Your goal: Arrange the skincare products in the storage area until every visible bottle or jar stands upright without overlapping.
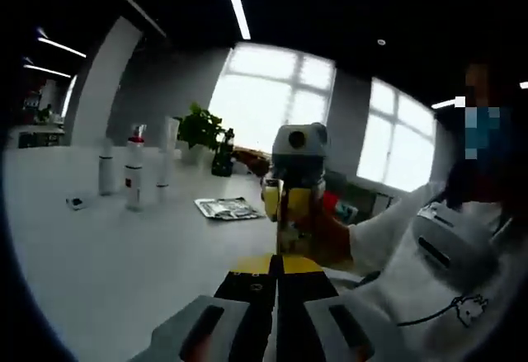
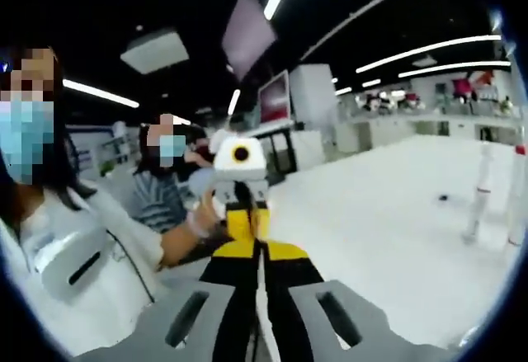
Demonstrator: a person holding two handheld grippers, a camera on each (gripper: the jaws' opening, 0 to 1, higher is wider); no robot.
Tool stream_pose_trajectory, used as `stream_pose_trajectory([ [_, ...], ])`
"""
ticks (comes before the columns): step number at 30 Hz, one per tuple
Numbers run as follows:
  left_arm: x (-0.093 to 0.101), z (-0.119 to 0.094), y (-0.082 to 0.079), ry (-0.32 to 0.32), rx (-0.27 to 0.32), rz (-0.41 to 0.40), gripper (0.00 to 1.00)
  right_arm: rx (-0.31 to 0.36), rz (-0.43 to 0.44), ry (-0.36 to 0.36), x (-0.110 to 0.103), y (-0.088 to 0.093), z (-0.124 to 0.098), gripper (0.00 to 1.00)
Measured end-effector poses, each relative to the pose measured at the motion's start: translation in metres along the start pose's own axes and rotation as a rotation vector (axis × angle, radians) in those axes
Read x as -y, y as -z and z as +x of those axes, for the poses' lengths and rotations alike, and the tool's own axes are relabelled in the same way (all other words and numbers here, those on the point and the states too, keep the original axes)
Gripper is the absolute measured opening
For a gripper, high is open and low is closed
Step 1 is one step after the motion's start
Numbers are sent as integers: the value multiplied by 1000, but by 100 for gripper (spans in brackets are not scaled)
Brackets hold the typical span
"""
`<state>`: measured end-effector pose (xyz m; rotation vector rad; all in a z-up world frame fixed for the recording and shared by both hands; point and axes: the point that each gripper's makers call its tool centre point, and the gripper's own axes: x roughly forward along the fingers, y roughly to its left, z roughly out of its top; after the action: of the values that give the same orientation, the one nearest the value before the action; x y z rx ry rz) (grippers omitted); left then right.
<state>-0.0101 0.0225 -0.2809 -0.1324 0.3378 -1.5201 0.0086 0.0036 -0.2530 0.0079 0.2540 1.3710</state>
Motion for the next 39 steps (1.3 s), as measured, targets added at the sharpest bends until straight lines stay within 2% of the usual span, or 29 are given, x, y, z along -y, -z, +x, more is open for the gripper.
stream_pose_trajectory([
  [2,-1,-3,-2,-9,14,0,0,30,35,-17,0,-2,1,0],
  [6,-5,-10,-17,-11,105,-22,0,41,60,-5,5,2,1,0],
  [7,-5,-11,-22,-9,134,-33,0,36,68,-2,6,4,2,0],
  [9,-6,-10,-24,-18,144,-35,0,27,72,4,7,8,5,0],
  [11,-9,-9,-35,-30,197,-33,0,20,81,8,8,10,6,0],
  [15,-14,-7,-46,-51,247,-41,0,15,116,10,10,14,13,0],
  [20,-18,-5,-52,-67,260,-31,0,28,137,16,12,14,15,0],
  [22,-20,-5,-55,-84,262,3,2,45,173,25,16,13,15,0],
  [23,-18,-5,-56,-82,267,9,8,61,183,33,19,11,14,0],
  [24,-15,-3,-55,-72,254,6,22,74,194,34,20,10,13,0],
  [25,-14,-1,-50,-76,217,-34,30,90,212,27,21,7,12,0],
  [26,-16,-1,-48,-87,201,-39,30,95,218,25,21,7,11,0],
  [27,-18,-1,-43,-107,171,-17,23,106,229,24,22,5,10,0],
  [28,-24,0,-38,-150,145,41,20,116,241,17,22,3,8,0],
  [29,-30,-1,-36,-178,147,46,20,123,246,15,22,2,6,0],
  [30,-30,0,-36,-180,148,37,20,126,248,15,22,1,6,0],
  [33,-30,-2,-34,-131,164,-47,17,133,254,18,24,-1,4,0],
  [37,-30,-2,-35,-120,189,-56,4,132,255,14,22,-1,5,0],
  [39,-29,-2,-35,-114,189,-63,2,128,253,17,22,0,6,0],
])
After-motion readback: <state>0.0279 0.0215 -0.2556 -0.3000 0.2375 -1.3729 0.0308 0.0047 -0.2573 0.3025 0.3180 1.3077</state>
